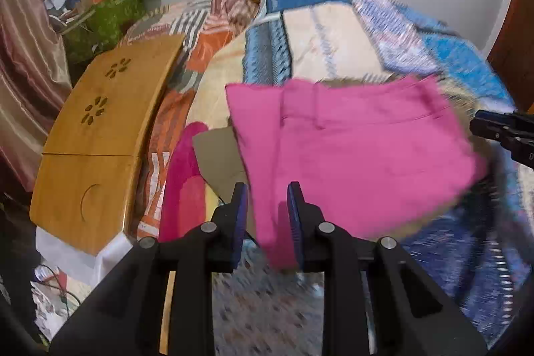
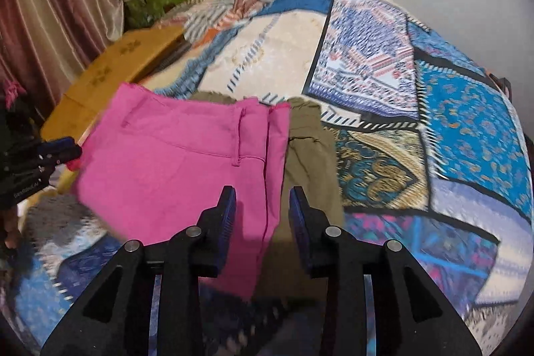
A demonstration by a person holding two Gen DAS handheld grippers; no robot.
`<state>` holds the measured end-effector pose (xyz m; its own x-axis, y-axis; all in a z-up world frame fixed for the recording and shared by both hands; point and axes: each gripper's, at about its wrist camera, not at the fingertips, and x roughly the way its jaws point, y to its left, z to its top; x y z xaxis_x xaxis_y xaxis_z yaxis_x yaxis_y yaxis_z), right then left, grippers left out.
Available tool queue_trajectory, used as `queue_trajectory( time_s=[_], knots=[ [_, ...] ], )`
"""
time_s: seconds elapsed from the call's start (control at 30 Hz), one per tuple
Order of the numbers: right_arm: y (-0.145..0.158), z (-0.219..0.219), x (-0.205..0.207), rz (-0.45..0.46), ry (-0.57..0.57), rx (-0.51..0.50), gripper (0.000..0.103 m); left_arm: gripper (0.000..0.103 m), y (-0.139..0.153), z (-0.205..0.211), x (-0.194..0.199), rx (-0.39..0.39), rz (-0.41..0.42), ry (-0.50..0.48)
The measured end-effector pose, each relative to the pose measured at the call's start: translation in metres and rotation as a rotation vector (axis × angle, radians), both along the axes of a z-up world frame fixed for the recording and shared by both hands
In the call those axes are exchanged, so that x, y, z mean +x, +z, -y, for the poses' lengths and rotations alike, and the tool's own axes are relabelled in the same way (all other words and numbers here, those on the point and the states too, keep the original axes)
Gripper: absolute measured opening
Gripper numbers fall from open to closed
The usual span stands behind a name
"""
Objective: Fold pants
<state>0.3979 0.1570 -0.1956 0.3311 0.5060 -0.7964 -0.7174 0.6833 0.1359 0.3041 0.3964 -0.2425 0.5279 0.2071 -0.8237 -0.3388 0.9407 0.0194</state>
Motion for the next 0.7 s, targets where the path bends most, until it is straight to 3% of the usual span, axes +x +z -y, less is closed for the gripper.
queue_trajectory(
  time_s=[0.37, 0.7],
  knots=[
    [0.140, 0.070, -0.107, 0.208, 0.011, 0.248, 0.031, 0.024, 0.133, 0.080, -0.090, -0.018, 0.271, -0.075],
    [0.232, 0.130, -0.234, 0.397, 0.053, 0.444, 0.031, 0.024, 0.247, 0.157, -0.222, 0.084, 0.550, -0.119]
  ],
)
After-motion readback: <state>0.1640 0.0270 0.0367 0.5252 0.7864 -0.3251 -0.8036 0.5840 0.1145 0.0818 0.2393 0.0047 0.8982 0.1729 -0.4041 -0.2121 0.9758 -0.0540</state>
